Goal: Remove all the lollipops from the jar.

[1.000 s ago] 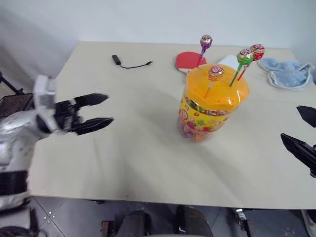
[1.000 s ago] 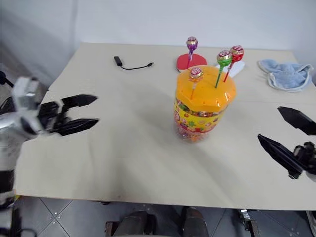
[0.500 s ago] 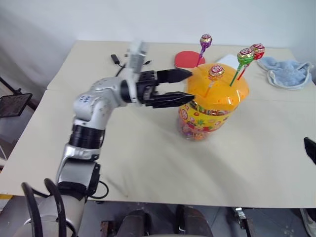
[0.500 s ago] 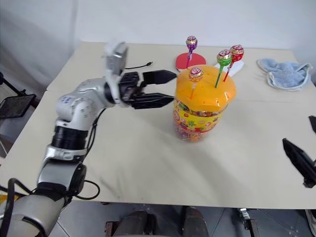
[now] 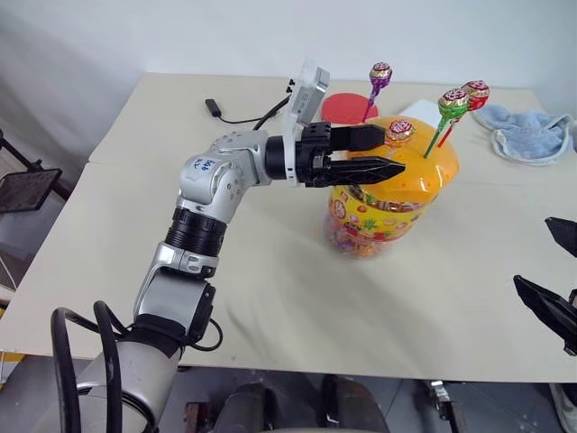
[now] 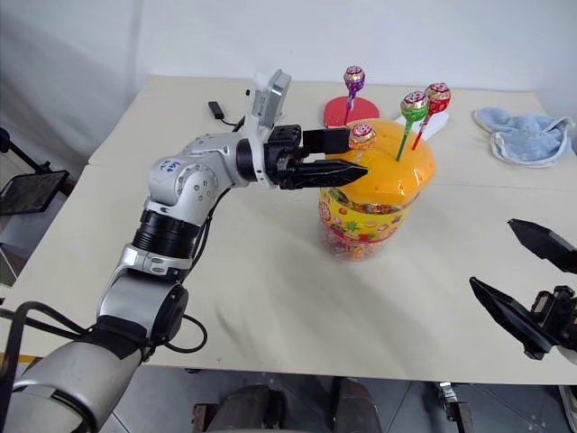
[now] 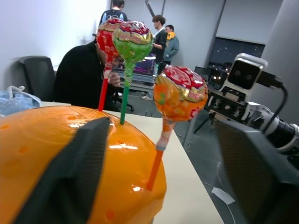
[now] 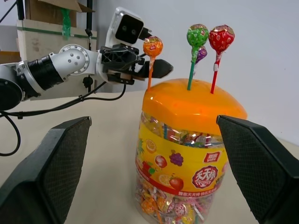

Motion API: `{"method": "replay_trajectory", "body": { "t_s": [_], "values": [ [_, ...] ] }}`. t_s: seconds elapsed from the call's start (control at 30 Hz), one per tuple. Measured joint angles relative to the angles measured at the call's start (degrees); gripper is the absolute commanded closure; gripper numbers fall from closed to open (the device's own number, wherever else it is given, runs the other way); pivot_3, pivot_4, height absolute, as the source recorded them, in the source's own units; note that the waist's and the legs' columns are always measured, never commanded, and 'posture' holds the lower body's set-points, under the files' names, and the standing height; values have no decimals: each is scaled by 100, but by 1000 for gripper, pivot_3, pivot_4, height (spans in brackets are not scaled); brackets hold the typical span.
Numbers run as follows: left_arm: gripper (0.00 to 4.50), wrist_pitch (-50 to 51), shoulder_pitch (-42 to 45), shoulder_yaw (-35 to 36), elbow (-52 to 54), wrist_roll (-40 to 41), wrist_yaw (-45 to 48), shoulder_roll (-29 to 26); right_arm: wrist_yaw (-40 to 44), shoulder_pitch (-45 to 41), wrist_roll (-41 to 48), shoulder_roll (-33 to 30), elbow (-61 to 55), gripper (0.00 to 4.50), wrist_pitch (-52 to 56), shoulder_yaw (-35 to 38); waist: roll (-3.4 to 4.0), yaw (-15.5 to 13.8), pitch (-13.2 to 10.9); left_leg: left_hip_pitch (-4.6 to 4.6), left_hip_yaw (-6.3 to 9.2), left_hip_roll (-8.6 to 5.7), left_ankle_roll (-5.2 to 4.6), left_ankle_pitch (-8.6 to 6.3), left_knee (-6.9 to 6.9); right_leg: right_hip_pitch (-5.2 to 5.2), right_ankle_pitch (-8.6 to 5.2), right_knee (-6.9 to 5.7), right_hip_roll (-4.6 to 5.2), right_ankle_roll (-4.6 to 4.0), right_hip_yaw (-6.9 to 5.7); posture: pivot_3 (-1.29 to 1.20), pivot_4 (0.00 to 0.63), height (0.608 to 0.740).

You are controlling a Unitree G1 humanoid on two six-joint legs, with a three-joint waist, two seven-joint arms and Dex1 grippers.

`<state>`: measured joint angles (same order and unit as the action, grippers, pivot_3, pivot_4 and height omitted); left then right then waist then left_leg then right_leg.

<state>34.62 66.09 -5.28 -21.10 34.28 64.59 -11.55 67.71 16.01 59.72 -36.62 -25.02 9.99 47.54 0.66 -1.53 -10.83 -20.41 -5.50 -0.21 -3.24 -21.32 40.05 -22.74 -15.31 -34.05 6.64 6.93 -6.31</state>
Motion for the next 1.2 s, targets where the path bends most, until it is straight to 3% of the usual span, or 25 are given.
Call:
{"method": "replay_trajectory", "body": {
  "t_s": [0.27,0.5,0.6,0.67,0.7,0.77,0.9,1.0,1.2],
  "values": [
    [4437,47,0,108,16,-44,-35,4,141,-378,-2,-105,115,0,31,-227,0,-2,0,-1,6,1,0,0,0,0,0,-1,1,0,4,0,150,740],
    [4473,799,234,1521,-296,1032,25,-463,77,-662,161,-131,116,0,166,-426,1,36,0,1,8,6,2,0,1,-1,-1,-7,-1,-2,2,0,150,740],
    [4473,1063,250,2052,-377,1287,-256,-947,69,-834,158,-98,150,0,154,-601,1,30,0,2,10,5,2,0,1,-1,-1,-8,1,-1,3,0,150,740],
    [4473,1294,-125,2106,-174,1241,-394,-1564,33,-926,153,-50,124,0,148,-740,7,42,2,9,7,3,6,-2,-2,-1,-1,-10,0,-1,5,0,150,740],
    [4473,1460,-639,2023,79,1054,-465,-2185,14,-1031,139,-17,75,0,140,-900,12,92,4,17,8,2,10,-4,-8,-2,-2,-12,-5,-4,4,0,150,740],
    [4473,1613,-1448,1953,191,655,-641,-2921,35,-1069,73,23,-5,0,119,-1073,12,126,1,18,14,4,13,-6,-10,-5,-5,-13,-11,-8,1,0,150,740],
    [4473,1741,-3333,1946,365,-173,-1226,-4099,314,-1223,-224,38,-173,0,4,-1610,-2,170,-6,14,21,6,18,-10,-9,-7,-7,-12,0,-11,21,0,150,740],
    [4473,2036,-4658,2246,857,-382,-1450,-4471,778,-1194,-511,-30,-37,0,-156,-1854,-12,128,-8,10,33,7,17,-21,-8,-8,-8,-10,31,-13,22,0,150,740],
    [4473,2446,-5908,2742,1880,-326,-1799,-4505,1441,-1331,-890,-218,543,0,-383,-2100,1,50,-3,18,35,-10,30,-33,-12,-6,-11,-12,80,-19,13,0,150,740]
  ]
}}
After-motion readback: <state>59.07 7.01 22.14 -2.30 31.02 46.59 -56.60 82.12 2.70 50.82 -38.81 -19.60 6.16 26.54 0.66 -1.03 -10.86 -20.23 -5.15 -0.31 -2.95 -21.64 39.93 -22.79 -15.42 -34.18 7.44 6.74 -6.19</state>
